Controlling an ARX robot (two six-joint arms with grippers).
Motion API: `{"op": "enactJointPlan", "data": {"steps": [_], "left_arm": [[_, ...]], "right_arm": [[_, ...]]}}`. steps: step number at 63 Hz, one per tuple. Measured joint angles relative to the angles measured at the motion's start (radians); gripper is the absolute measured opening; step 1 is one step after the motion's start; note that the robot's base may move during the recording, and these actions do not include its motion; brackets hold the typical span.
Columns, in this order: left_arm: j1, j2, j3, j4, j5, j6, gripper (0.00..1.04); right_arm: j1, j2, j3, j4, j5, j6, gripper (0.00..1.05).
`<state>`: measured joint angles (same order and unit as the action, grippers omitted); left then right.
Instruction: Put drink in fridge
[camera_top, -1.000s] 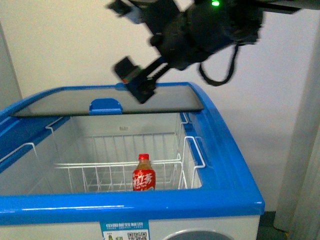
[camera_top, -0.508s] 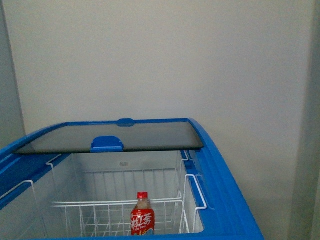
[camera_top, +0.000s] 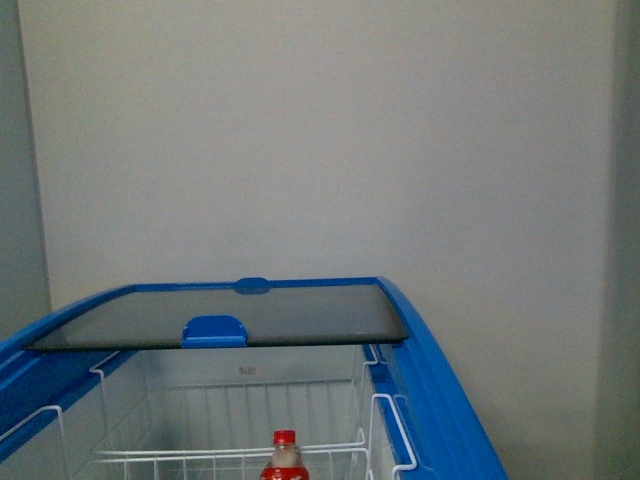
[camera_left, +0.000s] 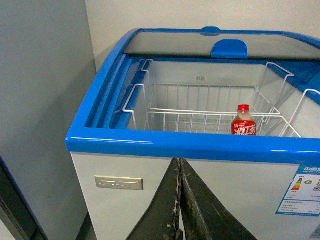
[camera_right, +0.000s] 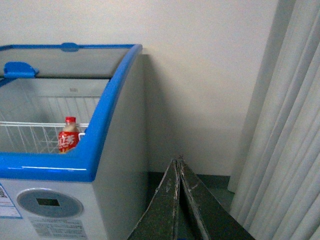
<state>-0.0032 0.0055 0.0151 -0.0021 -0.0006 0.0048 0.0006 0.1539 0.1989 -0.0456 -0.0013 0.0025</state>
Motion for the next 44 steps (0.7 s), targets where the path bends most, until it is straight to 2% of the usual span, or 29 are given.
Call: {"op": "enactJointPlan", "data": {"steps": [44], "left_arm": [[0.000,0.000,0.000,0.000,0.000,0.000,0.03]], "right_arm": [[0.000,-0.103,-0.148,0.037,0.000,0.001,0.03]]}}
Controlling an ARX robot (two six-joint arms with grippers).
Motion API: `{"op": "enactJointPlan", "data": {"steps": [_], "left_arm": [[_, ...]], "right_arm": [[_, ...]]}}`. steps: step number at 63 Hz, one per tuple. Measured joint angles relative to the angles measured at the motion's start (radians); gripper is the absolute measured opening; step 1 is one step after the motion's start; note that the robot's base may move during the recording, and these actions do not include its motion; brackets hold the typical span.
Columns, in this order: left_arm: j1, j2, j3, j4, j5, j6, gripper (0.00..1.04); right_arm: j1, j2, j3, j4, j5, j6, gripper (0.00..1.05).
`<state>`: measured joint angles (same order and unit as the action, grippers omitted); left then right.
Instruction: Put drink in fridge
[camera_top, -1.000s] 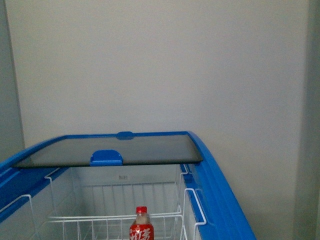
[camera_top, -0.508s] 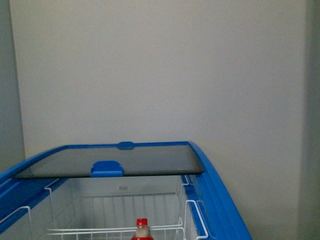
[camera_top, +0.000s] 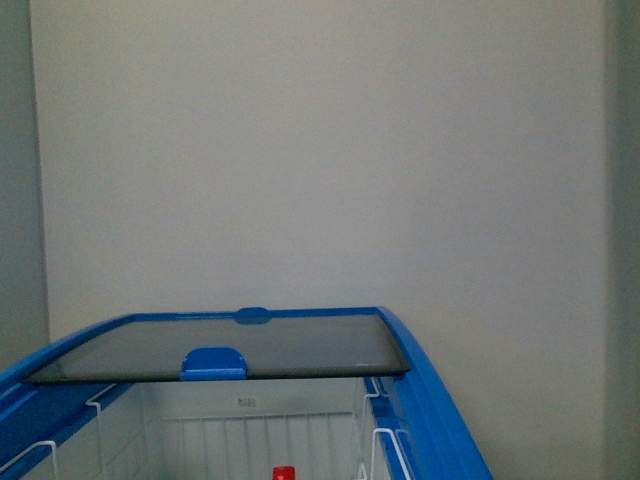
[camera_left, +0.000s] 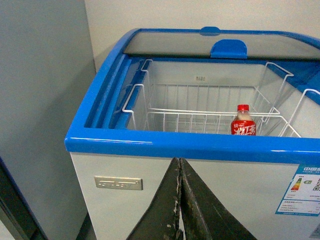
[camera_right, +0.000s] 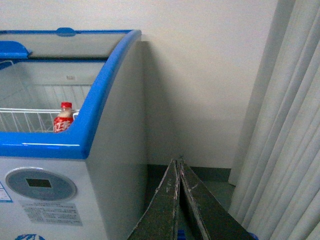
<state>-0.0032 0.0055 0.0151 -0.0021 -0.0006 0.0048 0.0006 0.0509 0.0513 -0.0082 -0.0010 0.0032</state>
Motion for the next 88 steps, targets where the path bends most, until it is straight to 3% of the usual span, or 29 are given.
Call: {"op": "enactJointPlan", "data": {"steps": [24,49,58,88], "left_arm": [[0.000,0.000,0.000,0.000,0.000,-0.002,0.03],[0.000,0.000,0.000,0.000,0.000,-0.002,0.77],[0.000,0.000,0.000,0.000,0.000,-0.002,0.97],[0.000,0.000,0.000,0.000,0.000,-0.002,0.97]], "right_arm": [[0.000,-0.045,-0.035,0.006,0.000,-0.001,0.04],[0.000,-0.045,-0.035,0.006,0.000,-0.001,0.76],[0.000,-0.045,-0.035,0.006,0.000,-0.001,0.96],[0.000,-0.045,-0.035,0.006,0.000,0.000,0.97]]}}
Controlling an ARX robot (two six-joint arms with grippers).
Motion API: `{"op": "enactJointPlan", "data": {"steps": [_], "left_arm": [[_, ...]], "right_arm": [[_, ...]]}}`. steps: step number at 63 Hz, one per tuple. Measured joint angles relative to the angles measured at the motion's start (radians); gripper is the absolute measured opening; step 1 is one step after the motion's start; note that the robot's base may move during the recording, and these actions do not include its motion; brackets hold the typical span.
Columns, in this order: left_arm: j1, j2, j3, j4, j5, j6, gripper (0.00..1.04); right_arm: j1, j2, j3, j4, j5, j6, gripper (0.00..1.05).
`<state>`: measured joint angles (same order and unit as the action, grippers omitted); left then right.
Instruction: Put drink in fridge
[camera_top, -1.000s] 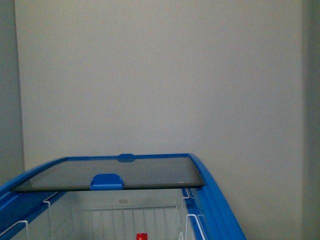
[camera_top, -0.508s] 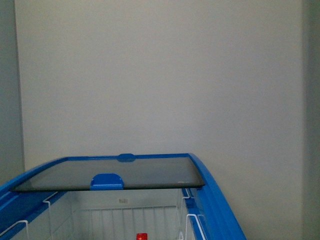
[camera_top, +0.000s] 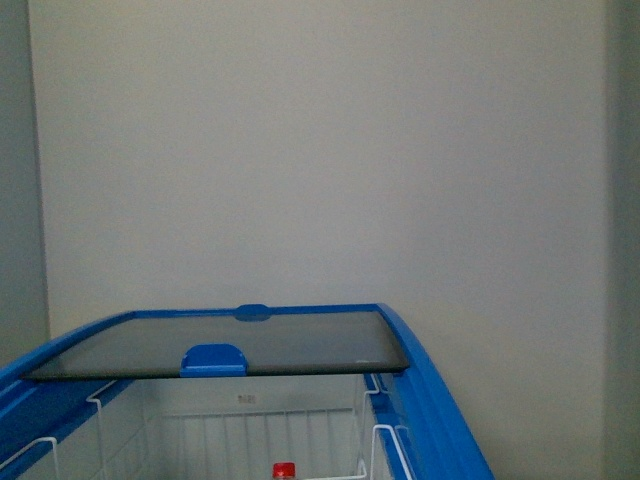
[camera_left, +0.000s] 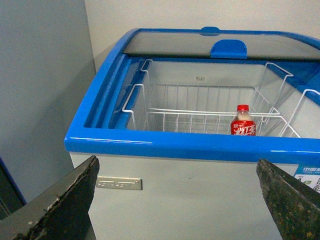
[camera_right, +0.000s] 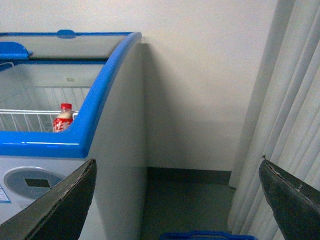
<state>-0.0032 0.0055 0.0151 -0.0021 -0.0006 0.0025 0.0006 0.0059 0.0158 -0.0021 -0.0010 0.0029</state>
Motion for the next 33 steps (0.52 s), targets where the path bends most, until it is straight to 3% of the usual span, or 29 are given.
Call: {"op": "enactJointPlan", "data": {"steps": [33], "left_arm": [[0.000,0.000,0.000,0.000,0.000,0.000,0.97]], "right_arm": [[0.000,0.000,0.000,0.000,0.000,0.000,0.97]]}}
